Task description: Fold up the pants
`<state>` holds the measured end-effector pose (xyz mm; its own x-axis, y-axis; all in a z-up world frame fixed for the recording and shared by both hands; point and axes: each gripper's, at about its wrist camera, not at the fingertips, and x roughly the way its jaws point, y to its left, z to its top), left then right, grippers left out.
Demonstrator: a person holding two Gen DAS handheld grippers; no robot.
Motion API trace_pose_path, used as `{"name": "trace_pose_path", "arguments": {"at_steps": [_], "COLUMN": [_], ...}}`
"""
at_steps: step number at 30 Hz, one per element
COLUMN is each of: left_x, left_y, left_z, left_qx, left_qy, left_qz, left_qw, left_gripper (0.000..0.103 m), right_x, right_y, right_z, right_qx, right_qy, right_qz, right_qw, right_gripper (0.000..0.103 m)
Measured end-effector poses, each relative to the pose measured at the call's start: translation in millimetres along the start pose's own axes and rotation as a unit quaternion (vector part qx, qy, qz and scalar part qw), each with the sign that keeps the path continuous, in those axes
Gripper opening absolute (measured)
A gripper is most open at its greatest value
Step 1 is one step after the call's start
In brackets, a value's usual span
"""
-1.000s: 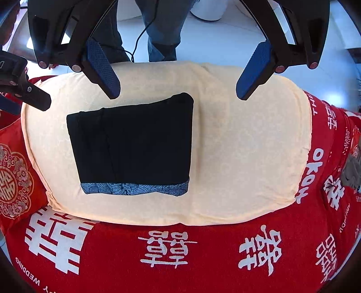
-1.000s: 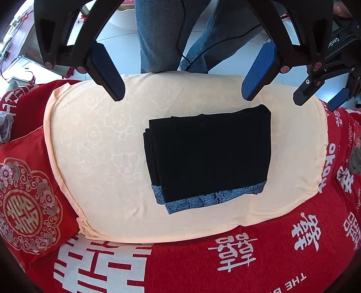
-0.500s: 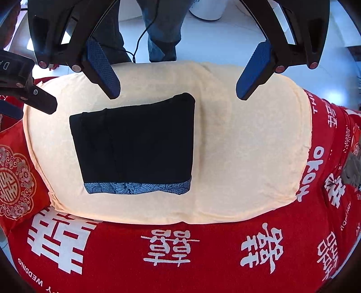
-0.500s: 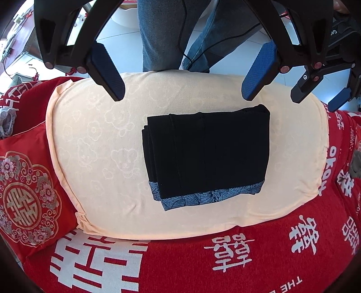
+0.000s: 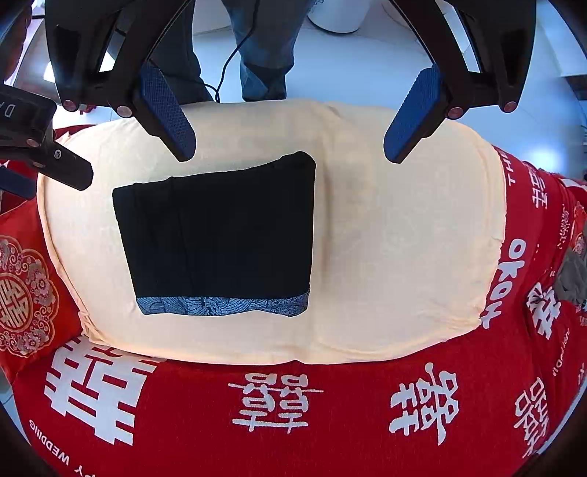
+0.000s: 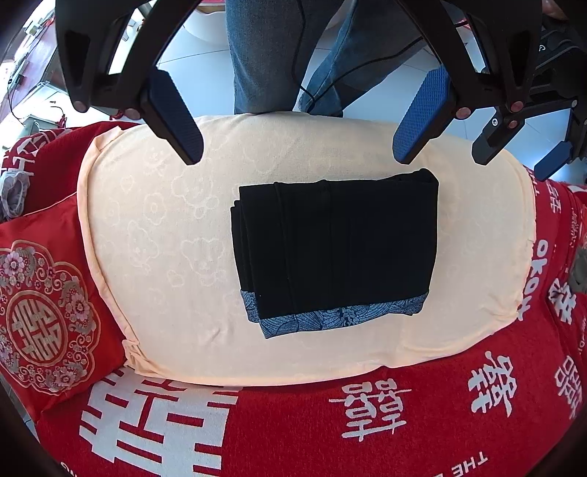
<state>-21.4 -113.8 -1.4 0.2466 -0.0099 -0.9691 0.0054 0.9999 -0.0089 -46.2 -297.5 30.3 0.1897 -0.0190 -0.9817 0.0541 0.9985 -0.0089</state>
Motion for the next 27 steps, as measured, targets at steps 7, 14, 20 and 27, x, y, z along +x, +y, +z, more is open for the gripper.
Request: {"name": "trace_pose_path", "arguments": {"at_steps": [7, 14, 20, 27], "left_x": [-0.3, -1.9, -2.9, -6.3], "left_y": [0.4, -1.6, -3.9, -6.0], "left_z": [0.2, -1.6, -3.5, -5.5], "left_qx": [0.001, 0.000, 0.002, 0.008], "left_qy": [0.000, 0.000, -0.002, -0.012], "left_qz": [0.000, 0.001, 0.002, 0.005], "left_qw": [1.0000, 1.0000, 1.0000, 0.9999], "left_gripper": [0.103, 0.103, 0.103, 0.103], "right_x": [-1.8, -2.9, -3.4, -6.1], "right_y": [-0.6, -0.1, -0.3, -1.3], "right_z": [-1.0, -2.5, -3.0, -2.2], "right_qx": [-0.002, -0.004, -0.004, -0.007], "right_qy": [-0.001, -0.003, -0.003, -0.005], "right_qz": [-0.003, -0.006, -0.006, -0.006], "right_qw": [1.000, 1.000, 1.000, 1.000], "right_gripper": [0.103, 0.103, 0.103, 0.103]}}
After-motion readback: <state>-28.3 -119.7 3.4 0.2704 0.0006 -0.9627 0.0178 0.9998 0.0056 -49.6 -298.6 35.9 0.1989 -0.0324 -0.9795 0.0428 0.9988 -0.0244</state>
